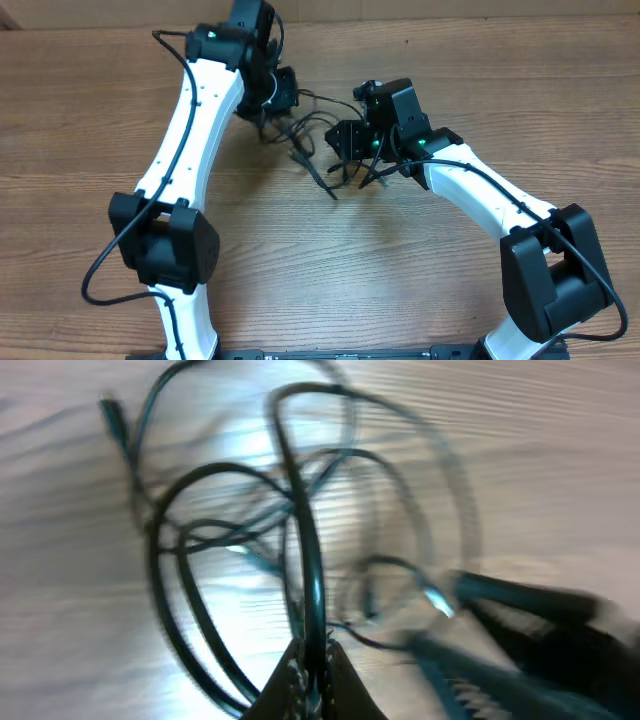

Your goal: Untangle cables

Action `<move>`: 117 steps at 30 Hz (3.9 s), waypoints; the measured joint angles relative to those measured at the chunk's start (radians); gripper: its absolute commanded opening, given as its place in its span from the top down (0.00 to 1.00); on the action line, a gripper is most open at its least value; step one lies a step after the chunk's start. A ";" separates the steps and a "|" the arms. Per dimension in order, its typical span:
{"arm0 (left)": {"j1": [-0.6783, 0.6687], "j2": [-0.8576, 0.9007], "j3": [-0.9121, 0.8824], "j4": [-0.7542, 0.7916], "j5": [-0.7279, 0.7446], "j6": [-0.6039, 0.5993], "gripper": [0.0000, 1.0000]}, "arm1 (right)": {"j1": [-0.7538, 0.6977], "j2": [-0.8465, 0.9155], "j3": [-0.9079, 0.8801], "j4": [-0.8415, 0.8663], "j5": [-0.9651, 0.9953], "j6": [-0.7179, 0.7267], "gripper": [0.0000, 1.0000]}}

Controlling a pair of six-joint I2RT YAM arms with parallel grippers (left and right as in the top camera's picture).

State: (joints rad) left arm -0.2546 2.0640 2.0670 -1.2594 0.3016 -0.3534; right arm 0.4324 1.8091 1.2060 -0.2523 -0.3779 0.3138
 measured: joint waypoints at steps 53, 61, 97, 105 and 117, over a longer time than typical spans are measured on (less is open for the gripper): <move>0.001 -0.002 0.002 0.203 0.383 -0.180 0.96 | -0.029 0.000 0.000 0.039 -0.397 0.000 0.50; 0.035 -0.002 0.002 0.237 0.362 -0.353 0.96 | -0.011 0.000 0.000 -0.039 -0.354 -0.003 0.64; 0.142 -0.002 0.002 0.143 0.435 -0.324 0.96 | -0.010 -0.035 0.147 -0.090 -0.148 -0.147 0.43; 0.116 -0.002 0.002 0.203 0.554 -0.336 0.96 | 0.001 -0.035 0.147 -0.094 -0.170 -0.157 0.54; 0.111 -0.002 0.002 0.315 0.677 -0.385 0.96 | 0.001 -0.035 0.147 -0.164 -0.129 -0.158 0.82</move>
State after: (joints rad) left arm -0.1436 2.0621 2.0689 -0.9443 0.9783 -0.7380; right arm 0.4335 1.7741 1.3529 -0.4160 -0.5068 0.1555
